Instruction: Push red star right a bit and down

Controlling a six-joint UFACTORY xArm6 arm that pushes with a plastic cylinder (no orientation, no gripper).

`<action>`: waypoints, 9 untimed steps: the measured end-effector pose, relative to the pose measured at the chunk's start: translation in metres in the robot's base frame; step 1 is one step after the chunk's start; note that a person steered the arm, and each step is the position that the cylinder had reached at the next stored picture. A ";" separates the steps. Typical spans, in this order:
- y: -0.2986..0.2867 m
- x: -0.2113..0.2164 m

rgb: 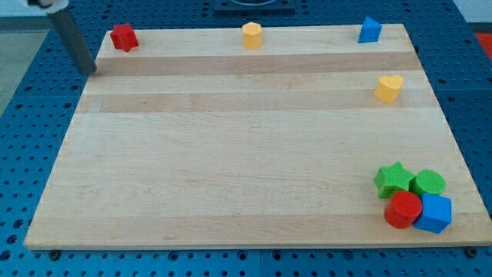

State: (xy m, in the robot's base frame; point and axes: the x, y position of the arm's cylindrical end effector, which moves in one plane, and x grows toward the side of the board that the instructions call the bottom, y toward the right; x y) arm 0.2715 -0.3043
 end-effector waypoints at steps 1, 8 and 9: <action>0.000 -0.079; 0.122 -0.045; 0.143 -0.079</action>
State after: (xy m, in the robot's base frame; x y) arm 0.1922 -0.1616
